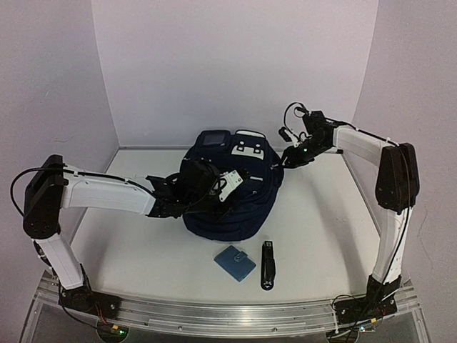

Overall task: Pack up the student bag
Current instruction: Zip the student bag at the center of the board.

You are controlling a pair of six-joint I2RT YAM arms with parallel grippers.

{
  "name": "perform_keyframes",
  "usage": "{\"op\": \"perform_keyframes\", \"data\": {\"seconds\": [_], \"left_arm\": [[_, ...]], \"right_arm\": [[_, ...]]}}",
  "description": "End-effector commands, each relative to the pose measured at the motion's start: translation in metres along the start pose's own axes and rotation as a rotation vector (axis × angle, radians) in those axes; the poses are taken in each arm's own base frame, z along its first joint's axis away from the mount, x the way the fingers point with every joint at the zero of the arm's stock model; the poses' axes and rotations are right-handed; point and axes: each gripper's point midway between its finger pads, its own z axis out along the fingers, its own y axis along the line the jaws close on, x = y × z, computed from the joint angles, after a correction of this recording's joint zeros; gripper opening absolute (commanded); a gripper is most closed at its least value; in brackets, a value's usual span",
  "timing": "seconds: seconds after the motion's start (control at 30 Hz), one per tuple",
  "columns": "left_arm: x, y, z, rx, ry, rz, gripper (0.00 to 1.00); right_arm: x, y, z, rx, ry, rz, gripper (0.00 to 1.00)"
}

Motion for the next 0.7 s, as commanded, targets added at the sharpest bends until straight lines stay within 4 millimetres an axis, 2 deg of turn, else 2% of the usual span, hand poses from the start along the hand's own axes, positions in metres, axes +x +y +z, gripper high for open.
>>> {"op": "perform_keyframes", "data": {"seconds": [0.0,0.13,0.27,0.37,0.53,0.67], "left_arm": [[-0.018,0.027,-0.035,0.036,-0.077,-0.269,0.53],[-0.017,0.031,-0.041,0.041,-0.084,-0.369,0.53],[-0.024,0.022,-0.03,0.099,-0.078,-0.431,0.54],[-0.026,0.015,-0.016,0.133,-0.065,-0.46,0.54],[-0.039,0.007,0.004,0.139,-0.076,-0.457,0.54],[-0.042,0.003,0.017,0.134,-0.067,-0.45,0.53]], "right_arm": [[-0.022,0.021,-0.044,-0.03,-0.106,-0.014,0.41],[-0.006,0.047,-0.056,-0.14,-0.1,0.024,0.43],[0.009,0.065,-0.06,-0.214,-0.081,0.067,0.45],[0.018,0.072,-0.057,-0.248,-0.066,0.109,0.5],[0.036,0.081,-0.044,-0.301,-0.028,0.191,0.52],[0.042,0.084,-0.033,-0.324,-0.014,0.229,0.53]]}}
